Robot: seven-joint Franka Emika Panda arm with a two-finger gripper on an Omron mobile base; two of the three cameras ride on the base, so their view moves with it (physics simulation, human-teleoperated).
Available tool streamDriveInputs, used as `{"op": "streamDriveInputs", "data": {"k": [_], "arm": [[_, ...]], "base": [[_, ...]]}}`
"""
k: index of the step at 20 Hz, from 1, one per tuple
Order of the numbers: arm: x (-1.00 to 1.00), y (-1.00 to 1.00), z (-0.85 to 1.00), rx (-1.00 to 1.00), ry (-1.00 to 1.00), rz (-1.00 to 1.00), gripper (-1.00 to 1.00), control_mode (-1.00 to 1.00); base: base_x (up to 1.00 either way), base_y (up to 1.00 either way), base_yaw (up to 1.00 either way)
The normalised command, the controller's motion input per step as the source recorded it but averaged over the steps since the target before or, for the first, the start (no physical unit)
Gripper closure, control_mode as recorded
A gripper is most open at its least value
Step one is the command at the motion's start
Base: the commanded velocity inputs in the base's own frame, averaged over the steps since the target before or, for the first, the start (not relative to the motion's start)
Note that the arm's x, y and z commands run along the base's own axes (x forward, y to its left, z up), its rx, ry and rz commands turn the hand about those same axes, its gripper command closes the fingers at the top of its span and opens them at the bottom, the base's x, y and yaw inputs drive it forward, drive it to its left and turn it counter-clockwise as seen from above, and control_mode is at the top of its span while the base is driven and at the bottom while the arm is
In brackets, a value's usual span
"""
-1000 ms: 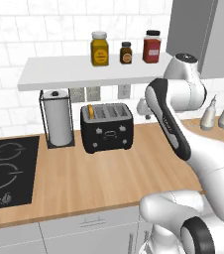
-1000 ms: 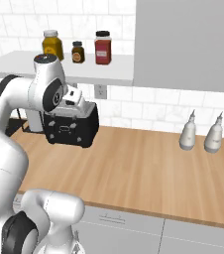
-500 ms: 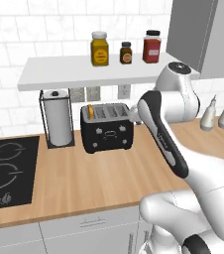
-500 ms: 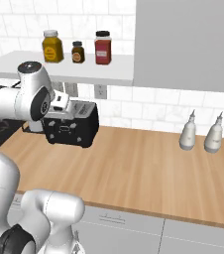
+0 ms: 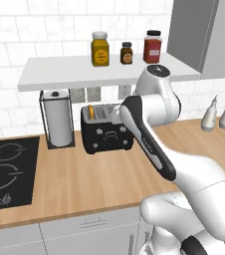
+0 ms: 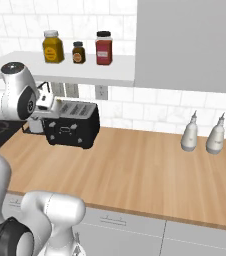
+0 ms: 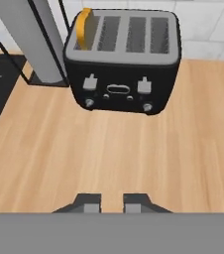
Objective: Start the toaster. Once the lever pops up, take the bread to the plate on the dining counter.
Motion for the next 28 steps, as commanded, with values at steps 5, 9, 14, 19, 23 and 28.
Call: {"op": "streamDriveInputs", "data": {"k": [5, 9, 14, 19, 23, 28], "arm": [[0.0, 0.6, -0.02, 0.0, 0.0, 0.05, 1.0, -1.0], [0.13, 0.28, -0.19, 0.0, -0.03, 0.08, 1.0, -1.0], [0.29, 0.15, -0.38, 0.0, -0.09, 0.08, 1.0, -1.0], [0.39, 0.12, -0.26, 0.0, -0.1, 0.09, 1.0, -1.0], [0.23, 0.0, -0.08, -0.02, -0.05, 0.04, 1.0, -1.0], [0.1, 0.0, 0.0, -0.05, 0.0, 0.0, 1.0, -1.0]], "base": [[0.0, 0.0, 0.0], [0.0, 0.0, 0.0], [0.0, 0.0, 0.0], [0.0, 0.0, 0.0], [0.0, 0.0, 0.0], [0.0, 0.0, 0.0]]}}
